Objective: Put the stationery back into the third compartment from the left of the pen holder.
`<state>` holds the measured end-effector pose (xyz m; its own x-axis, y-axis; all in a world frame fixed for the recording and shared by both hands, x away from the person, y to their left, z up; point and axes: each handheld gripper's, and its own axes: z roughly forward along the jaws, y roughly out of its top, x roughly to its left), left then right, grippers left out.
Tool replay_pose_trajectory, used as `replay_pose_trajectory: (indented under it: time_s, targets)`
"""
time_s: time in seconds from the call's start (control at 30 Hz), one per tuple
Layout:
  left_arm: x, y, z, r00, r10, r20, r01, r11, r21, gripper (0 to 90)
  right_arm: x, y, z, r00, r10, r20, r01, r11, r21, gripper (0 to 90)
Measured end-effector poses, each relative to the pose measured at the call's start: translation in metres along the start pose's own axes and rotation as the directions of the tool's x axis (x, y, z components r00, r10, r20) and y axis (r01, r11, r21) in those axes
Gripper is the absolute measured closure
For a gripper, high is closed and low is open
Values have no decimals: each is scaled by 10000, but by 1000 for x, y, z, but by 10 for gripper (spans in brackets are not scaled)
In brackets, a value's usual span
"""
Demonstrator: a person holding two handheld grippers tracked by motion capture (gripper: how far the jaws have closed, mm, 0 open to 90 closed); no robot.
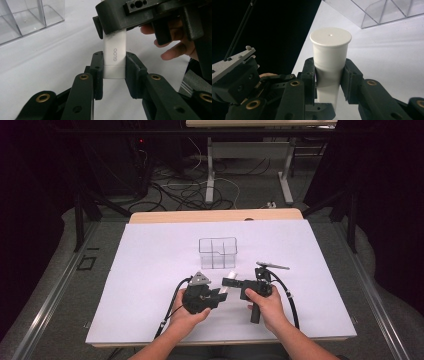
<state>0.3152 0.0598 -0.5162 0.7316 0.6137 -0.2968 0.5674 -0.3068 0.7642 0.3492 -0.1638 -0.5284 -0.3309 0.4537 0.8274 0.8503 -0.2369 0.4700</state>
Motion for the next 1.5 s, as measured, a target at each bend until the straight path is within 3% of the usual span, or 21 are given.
replay_pose_trajectory:
  time_s: [0.3,0.5,0.9,1.23,1.5]
  targets:
    - [4,-1,2,9996,-240,143,239,9997,73,700,-1,1,0,9999,123,101,-125,9998,161,677]
    - [7,-3,3,9983,-557,198,555,9984,97,627,-3,2,-1,9997,71,246,-74,9999,100,677]
    - [13,-3,3,9991,-412,-73,411,9991,-126,524,-9,8,-7,9988,52,480,-39,9996,-277,678]
    - [21,-3,-3,9967,-204,-791,167,9987,-480,477,-15,15,-15,9971,-10,757,64,9974,-712,678]
    - [31,-1,-11,9910,-580,-1211,497,9963,-704,438,-23,20,-24,9881,-504,1450,661,9922,-1058,678]
